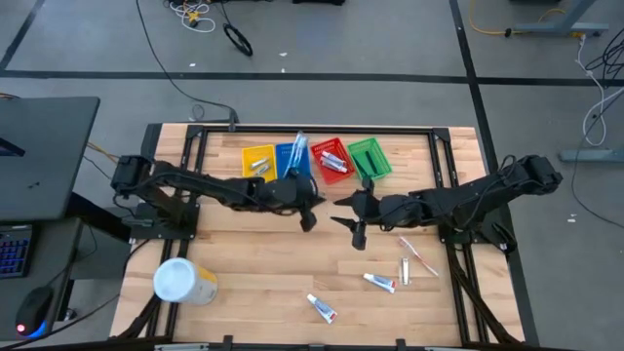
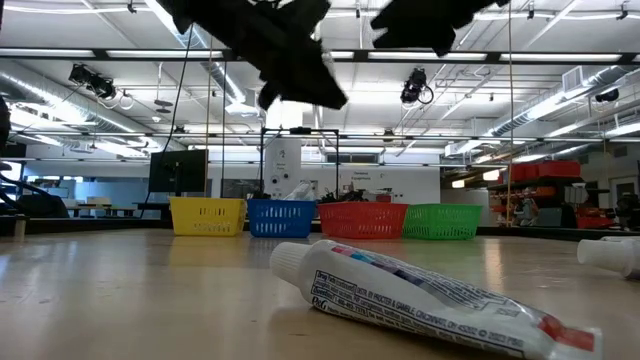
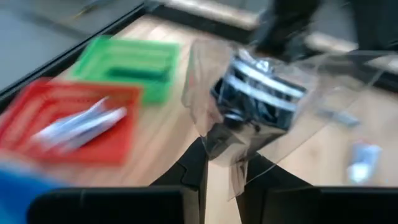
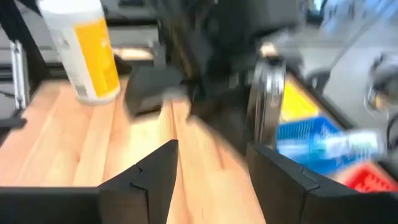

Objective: Pick & Place Travel size toiletries
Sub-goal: Put the left nail cutter into the yellow bin

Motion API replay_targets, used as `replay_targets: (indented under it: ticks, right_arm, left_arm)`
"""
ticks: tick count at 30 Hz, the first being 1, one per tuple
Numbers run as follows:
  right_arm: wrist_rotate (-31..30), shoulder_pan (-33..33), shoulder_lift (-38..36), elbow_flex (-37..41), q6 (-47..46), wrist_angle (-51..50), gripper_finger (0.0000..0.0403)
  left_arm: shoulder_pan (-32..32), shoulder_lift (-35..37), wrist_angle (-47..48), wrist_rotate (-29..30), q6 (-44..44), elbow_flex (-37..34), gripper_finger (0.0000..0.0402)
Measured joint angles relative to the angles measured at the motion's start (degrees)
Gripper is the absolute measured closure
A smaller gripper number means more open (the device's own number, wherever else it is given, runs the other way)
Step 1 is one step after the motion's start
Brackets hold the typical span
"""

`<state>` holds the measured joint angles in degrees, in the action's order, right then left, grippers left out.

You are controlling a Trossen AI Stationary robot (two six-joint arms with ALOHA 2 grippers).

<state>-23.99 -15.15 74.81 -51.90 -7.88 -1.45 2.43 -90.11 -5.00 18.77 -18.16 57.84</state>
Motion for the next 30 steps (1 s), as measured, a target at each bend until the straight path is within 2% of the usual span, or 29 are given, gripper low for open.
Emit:
replay_targets:
  ticks: [5,11,13,16,20,30]
  right_arm:
    - [0.1,-1.1,0.0,0.0,-6.6,-11.3,0.0200]
    - [0.2,-2.4,0.0,0.0,-14.6,-22.2,0.0200]
    - [0.2,-2.7,0.0,0.0,-16.4,-24.3,0.0200]
    - [1.1,-3.0,0.0,0.0,-17.8,-26.4,0.0200]
    - [4.0,-3.0,0.1,0.0,-18.6,-26.9,0.0200]
    - [6.0,-2.9,0.1,0.0,-18.8,-26.7,0.0200]
  left_arm:
    - [-7.1,4.0,16.6,3.9,-2.7,0.0,0.0345]
    - [-18.4,5.6,38.6,4.2,-8.4,0.0,0.0345]
    - [-21.4,4.9,43.2,4.3,-9.4,0.0,0.0343]
    - [-24.9,3.9,45.9,3.3,-9.7,-0.6,0.0345]
    - [-27.6,1.6,45.0,-3.6,-9.5,-2.6,0.0346]
    - [-28.3,-2.9,45.0,-6.0,-8.6,-3.1,0.0342]
